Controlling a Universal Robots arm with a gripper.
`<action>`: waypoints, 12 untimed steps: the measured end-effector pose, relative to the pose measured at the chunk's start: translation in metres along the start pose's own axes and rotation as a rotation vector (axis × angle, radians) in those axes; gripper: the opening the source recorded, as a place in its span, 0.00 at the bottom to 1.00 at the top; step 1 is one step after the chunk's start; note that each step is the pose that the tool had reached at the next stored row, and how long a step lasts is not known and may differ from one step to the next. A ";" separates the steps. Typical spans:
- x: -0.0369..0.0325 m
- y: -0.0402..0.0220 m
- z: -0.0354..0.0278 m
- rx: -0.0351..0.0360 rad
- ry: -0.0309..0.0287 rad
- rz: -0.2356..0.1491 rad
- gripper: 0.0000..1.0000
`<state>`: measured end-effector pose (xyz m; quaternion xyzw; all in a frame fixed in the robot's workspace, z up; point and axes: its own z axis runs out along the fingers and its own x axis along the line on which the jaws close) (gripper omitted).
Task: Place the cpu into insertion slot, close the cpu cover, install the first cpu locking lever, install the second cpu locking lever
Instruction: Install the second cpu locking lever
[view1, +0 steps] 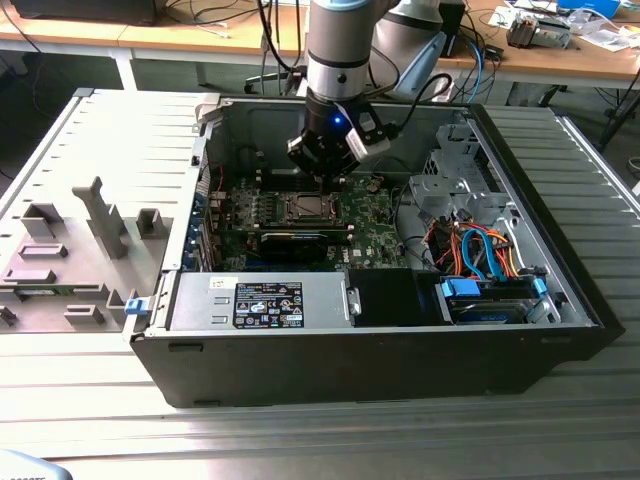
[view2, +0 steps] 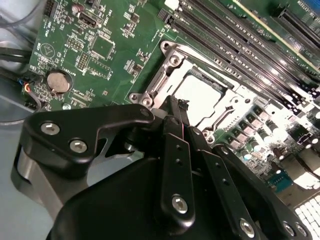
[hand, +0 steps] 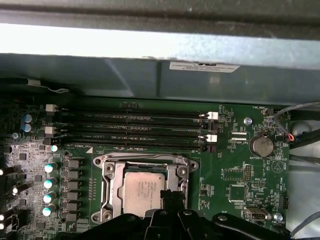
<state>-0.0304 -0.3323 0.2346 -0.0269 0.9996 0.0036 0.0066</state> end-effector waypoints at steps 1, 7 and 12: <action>0.0000 -0.0003 -0.0001 -0.0020 -0.0002 0.000 0.11; 0.0004 -0.0067 -0.0001 -0.0450 -0.0025 0.001 0.11; 0.0008 -0.0136 -0.0002 -0.1059 -0.0057 0.002 0.11</action>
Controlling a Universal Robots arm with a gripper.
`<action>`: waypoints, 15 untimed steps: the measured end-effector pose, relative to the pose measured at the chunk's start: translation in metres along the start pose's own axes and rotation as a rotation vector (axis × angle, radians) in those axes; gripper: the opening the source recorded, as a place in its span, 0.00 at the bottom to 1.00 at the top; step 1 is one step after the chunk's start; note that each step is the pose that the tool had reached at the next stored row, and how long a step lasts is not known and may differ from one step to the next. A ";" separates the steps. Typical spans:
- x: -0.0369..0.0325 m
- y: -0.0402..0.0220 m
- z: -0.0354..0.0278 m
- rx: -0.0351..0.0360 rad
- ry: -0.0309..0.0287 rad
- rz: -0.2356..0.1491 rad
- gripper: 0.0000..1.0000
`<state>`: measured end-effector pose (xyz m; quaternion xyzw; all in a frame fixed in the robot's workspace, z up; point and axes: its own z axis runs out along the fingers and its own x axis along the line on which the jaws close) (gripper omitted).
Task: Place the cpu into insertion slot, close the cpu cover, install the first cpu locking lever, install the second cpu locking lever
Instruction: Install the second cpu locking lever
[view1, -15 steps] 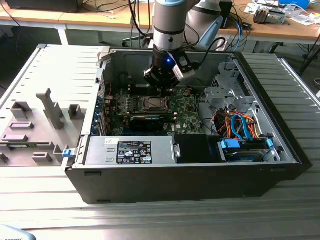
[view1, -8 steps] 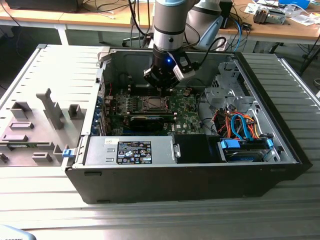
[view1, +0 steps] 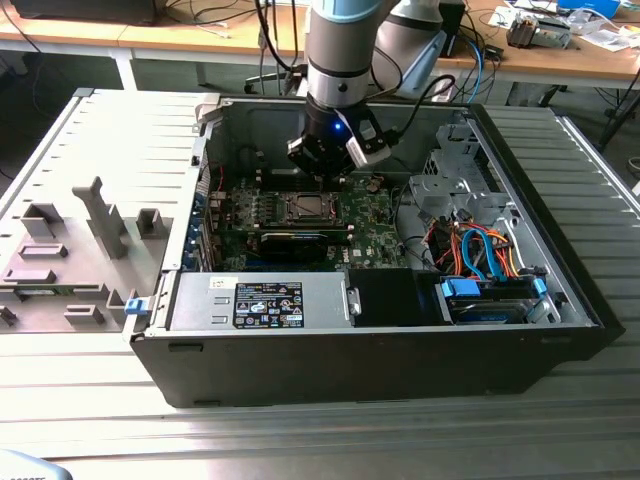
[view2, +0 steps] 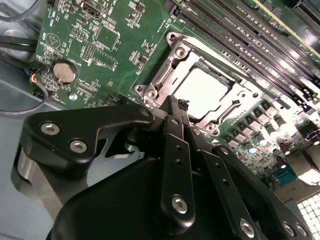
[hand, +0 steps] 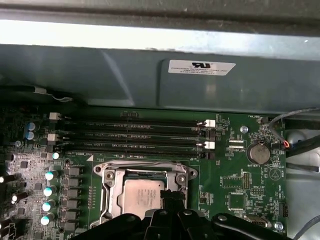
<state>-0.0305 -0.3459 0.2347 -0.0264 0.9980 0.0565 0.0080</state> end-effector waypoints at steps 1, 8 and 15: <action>0.0001 -0.0033 -0.0004 -0.0238 -0.0012 0.000 0.11; 0.0006 -0.0125 -0.0014 -0.0876 -0.0048 0.001 0.11; 0.0010 -0.0202 -0.0023 -0.1441 -0.0078 0.002 0.11</action>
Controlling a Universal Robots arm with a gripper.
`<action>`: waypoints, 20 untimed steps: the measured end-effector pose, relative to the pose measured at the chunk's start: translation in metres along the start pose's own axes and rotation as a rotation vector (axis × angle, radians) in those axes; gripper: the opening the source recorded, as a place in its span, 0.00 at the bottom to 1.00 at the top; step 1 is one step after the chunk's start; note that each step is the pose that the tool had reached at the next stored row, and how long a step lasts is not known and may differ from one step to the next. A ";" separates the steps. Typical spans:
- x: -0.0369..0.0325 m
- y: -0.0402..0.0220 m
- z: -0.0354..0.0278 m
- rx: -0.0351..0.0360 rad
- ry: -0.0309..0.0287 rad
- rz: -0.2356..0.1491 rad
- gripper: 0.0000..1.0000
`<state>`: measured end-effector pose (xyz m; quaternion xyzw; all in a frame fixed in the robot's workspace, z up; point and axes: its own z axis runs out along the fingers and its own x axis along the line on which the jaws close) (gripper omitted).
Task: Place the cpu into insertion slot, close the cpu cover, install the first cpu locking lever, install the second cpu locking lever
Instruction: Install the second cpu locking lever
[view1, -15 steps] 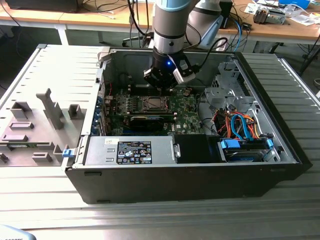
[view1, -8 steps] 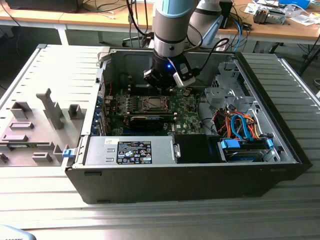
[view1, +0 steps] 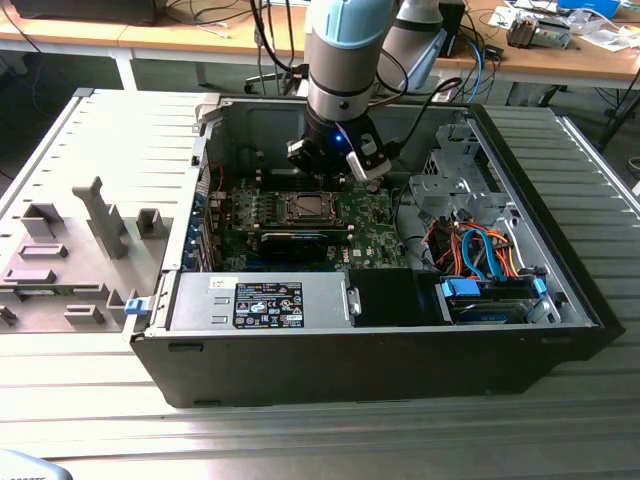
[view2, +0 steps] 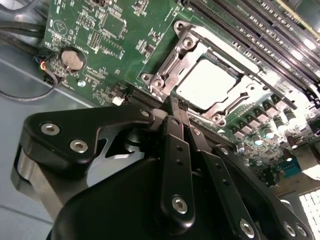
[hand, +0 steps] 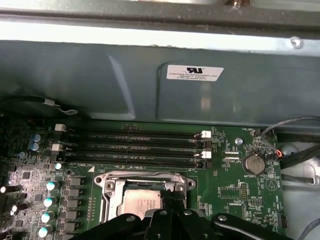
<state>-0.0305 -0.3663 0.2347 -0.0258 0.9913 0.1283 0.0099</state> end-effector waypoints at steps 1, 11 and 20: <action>0.0001 -0.0017 -0.0004 -0.0037 -0.0002 0.000 0.11; 0.0001 -0.0025 -0.0028 -0.0010 -0.0001 0.000 0.11; 0.0001 -0.0020 -0.0077 -0.0008 0.0000 0.000 0.11</action>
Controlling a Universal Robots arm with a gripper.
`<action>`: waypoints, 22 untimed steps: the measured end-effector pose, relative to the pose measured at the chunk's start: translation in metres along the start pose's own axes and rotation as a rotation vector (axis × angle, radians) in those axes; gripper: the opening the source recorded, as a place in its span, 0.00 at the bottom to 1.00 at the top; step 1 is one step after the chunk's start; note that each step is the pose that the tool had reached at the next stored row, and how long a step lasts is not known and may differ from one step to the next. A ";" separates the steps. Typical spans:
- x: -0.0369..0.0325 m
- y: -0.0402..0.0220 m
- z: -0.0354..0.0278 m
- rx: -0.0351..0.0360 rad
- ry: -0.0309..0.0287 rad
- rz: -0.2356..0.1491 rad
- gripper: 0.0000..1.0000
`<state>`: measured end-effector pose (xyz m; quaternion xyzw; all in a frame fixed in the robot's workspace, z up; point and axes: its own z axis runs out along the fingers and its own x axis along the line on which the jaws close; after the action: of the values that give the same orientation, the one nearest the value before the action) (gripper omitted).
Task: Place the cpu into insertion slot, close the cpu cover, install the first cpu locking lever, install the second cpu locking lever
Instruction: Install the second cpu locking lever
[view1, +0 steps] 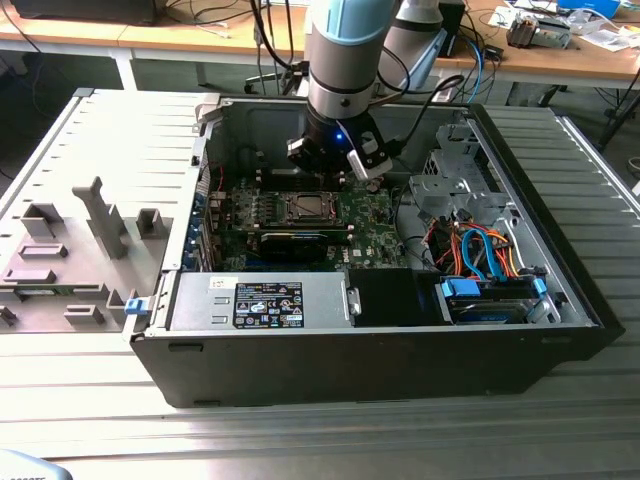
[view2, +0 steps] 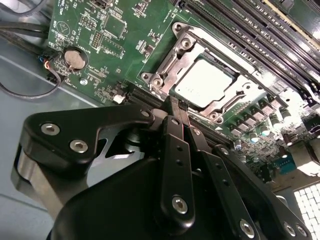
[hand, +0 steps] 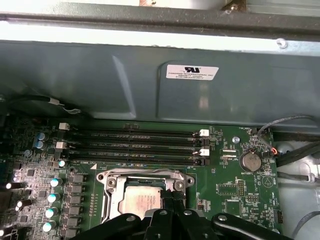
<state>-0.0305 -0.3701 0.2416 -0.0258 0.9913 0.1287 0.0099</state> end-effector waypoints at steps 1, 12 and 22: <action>0.0000 0.0002 -0.0009 -0.0001 0.0000 0.000 0.11; -0.0001 0.0011 -0.0041 -0.0001 0.0000 0.000 0.11; 0.0000 -0.0018 -0.0065 0.0000 0.0000 0.000 0.11</action>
<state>-0.0305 -0.3736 0.2474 -0.0258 0.9913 0.1287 0.0099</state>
